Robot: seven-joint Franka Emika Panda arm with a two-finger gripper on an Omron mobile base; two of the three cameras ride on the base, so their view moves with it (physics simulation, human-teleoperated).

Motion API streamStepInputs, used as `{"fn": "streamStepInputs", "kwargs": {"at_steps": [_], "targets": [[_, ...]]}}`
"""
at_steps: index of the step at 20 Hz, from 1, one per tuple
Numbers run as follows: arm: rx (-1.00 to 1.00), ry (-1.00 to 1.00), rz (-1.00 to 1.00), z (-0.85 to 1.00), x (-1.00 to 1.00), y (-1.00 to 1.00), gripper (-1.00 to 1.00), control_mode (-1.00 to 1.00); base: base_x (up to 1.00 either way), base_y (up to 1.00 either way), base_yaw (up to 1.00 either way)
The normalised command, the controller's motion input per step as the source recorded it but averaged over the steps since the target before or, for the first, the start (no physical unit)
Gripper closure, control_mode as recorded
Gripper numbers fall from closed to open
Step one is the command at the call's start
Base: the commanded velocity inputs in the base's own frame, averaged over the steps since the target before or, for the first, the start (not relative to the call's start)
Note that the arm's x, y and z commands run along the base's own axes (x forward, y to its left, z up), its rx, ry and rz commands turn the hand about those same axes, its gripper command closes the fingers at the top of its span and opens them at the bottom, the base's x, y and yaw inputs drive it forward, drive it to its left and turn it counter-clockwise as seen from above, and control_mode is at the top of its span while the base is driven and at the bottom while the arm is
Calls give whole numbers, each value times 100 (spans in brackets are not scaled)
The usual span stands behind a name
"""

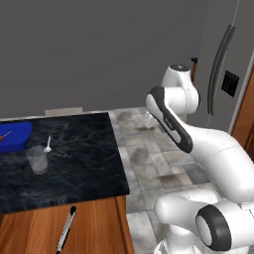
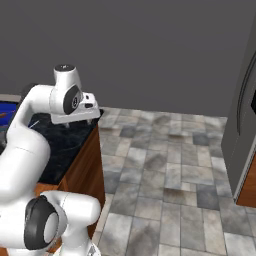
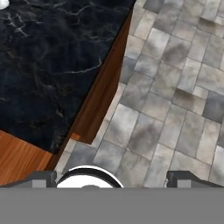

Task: Take the tongs from the drawer on the left and place them on the dining counter next to the tray containing the hot dog.

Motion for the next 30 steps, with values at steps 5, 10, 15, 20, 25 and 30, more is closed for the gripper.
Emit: {"fn": "streamStepInputs", "kwargs": {"at_steps": [5, 10, 15, 20, 25, 30], "targets": [[0, 0, -11, -34, -68, -6, -100, -100, 0, 0, 0], [0, 3, -1, 18, -70, 0, -100, -100, 0, 0, 0], [0, 5, 0, 37, -52, 3, -100, -100, 0, 0, 0], [1, 14, 0, 9, -47, 3, -100, -100, 0, 0, 0], [0, 12, 12, -38, -47, 59, -100, -100, 0, 0, 0], [0, 0, 18, -47, -20, 91, -100, -100, 0, 0, 0]]}}
